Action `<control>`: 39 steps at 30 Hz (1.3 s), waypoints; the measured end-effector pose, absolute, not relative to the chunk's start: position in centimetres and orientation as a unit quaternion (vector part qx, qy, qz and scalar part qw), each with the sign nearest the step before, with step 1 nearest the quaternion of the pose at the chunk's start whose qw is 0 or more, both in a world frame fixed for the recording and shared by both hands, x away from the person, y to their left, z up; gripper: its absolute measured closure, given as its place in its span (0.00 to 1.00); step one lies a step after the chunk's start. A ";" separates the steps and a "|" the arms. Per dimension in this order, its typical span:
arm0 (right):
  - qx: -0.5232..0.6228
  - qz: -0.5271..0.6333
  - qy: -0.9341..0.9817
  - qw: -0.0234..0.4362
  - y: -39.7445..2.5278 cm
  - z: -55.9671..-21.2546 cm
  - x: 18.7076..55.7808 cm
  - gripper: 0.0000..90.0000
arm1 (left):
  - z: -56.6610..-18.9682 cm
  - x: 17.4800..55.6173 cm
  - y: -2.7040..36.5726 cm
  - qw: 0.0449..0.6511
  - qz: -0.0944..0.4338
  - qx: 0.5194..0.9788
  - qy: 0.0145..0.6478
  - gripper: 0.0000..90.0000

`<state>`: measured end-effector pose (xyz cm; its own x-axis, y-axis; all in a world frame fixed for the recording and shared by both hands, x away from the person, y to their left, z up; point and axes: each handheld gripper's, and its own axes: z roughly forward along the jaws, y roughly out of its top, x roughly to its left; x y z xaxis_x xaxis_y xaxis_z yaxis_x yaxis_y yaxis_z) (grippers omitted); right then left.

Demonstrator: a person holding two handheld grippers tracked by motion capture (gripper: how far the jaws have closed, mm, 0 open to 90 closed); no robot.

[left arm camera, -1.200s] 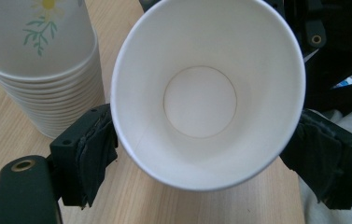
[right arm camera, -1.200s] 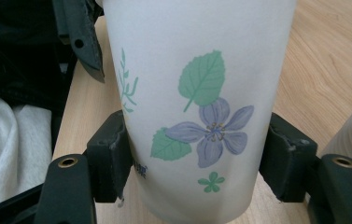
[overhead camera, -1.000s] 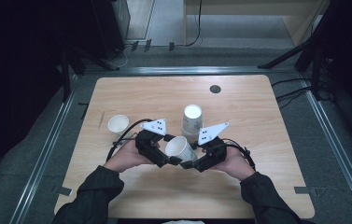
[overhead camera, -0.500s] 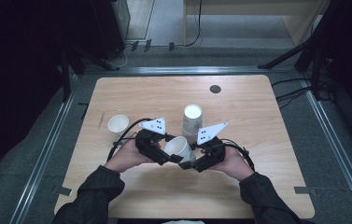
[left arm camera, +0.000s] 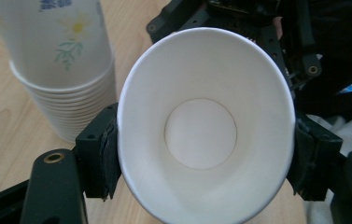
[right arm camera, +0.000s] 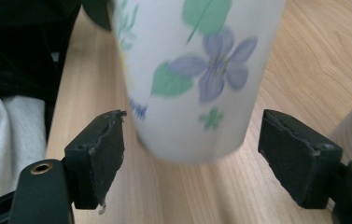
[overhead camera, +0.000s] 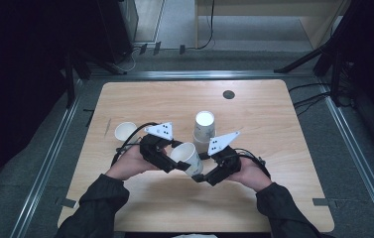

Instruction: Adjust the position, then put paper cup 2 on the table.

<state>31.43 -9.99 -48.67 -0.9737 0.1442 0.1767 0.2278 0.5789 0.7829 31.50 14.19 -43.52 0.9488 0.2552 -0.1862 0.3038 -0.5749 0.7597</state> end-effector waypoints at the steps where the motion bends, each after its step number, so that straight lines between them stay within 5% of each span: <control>1: -0.102 -0.445 -0.889 0.044 -10.1 -48.6 31.4 0.26 | -43.5 31.6 14.3 0.432 -0.027 0.888 0.158 0.28; 39: -0.175 -0.446 -0.877 -0.033 -16.5 -47.3 31.7 0.24 | -43.4 31.9 18.3 0.388 -0.011 0.905 0.173 0.28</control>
<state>31.66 -16.49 -47.31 -0.9368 0.3357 0.0981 0.2770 0.5408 0.7942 31.88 18.33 -43.37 0.9401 0.3042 -0.1536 0.3210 -0.6391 0.6990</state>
